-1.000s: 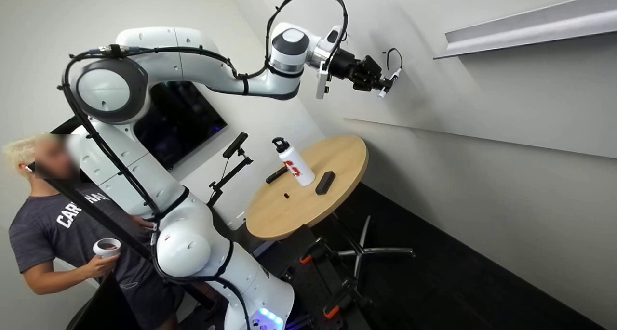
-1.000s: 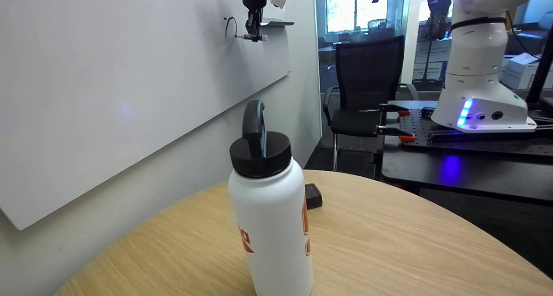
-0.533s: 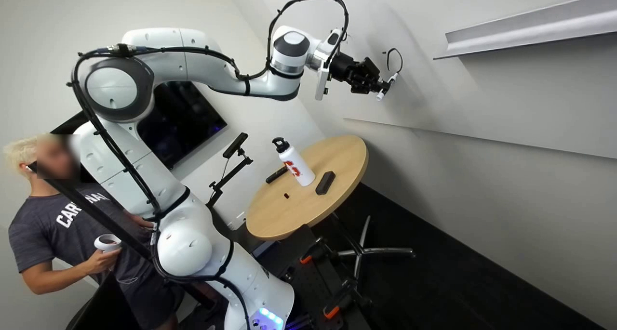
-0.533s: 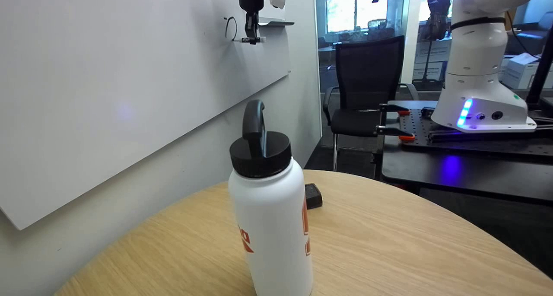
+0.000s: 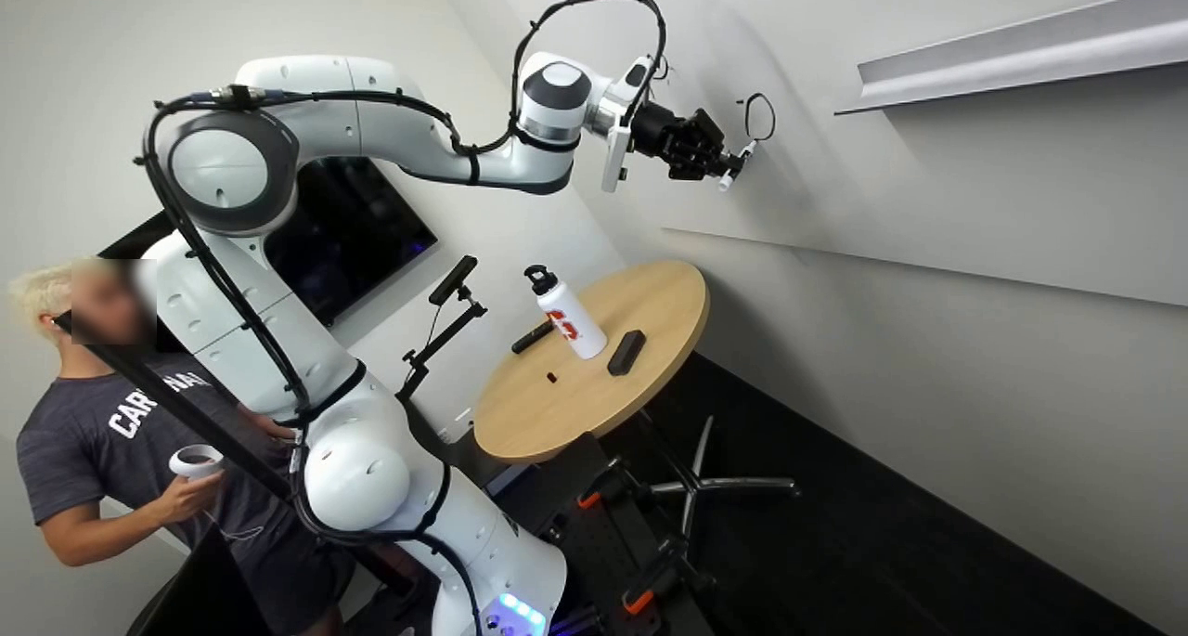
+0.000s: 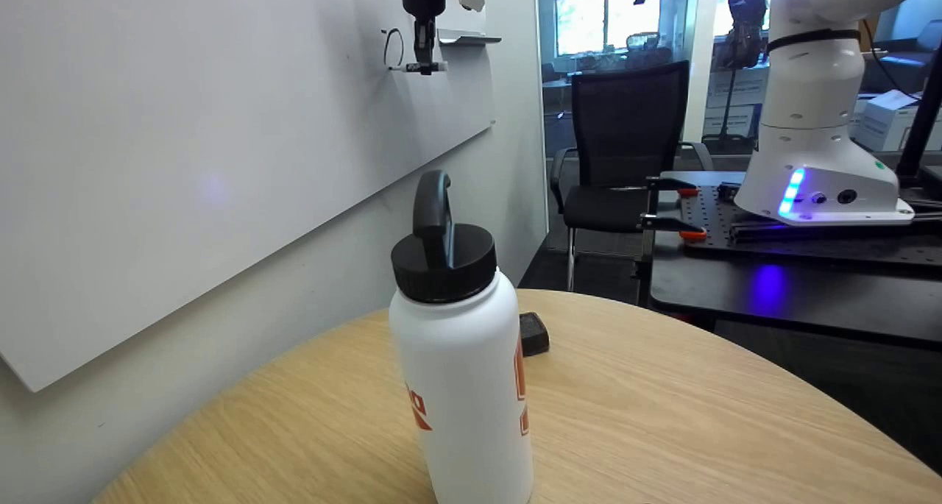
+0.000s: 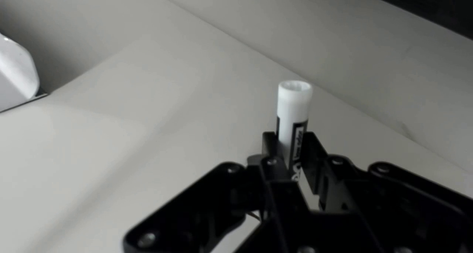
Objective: Use the black marker on the table to write on the whiteboard
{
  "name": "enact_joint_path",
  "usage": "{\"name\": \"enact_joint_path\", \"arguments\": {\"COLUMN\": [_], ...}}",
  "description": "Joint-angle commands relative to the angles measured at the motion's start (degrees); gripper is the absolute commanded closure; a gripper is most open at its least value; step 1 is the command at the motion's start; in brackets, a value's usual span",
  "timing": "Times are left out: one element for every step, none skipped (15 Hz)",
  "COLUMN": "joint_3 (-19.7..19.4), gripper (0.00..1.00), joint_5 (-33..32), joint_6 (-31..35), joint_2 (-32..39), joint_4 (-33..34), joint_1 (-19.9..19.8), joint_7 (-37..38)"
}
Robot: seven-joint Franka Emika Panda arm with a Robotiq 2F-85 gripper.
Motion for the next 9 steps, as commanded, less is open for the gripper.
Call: {"name": "enact_joint_path", "arguments": {"joint_3": [0.1, 0.1, 0.0, 0.0, 0.0, 0.0, 0.0, 0.0, 0.0], "gripper": [0.95, 0.95, 0.95, 0.95, 0.95, 0.95, 0.95, 0.95, 0.95], "joint_5": [0.3, 0.3, 0.2, 0.3, 0.2, 0.1, 0.2, 0.0, 0.0], "joint_6": [-1.6, -1.5, -1.4, -1.2, -1.1, -1.0, -0.8, -0.9, -0.8], "joint_2": [-0.5, -0.8, -1.2, -1.5, -2.0, -2.4, -2.9, -3.3, -3.8], "joint_4": [1.6, 1.5, 1.4, 1.3, 1.2, 1.1, 1.0, 1.0, 1.0], "joint_1": [0.2, 0.1, 0.1, 0.1, 0.0, 0.0, -0.1, -0.2, -0.2], "joint_7": [-1.6, -1.6, -1.5, -1.5, -1.5, -1.3, -1.3, -1.0, -0.8]}}
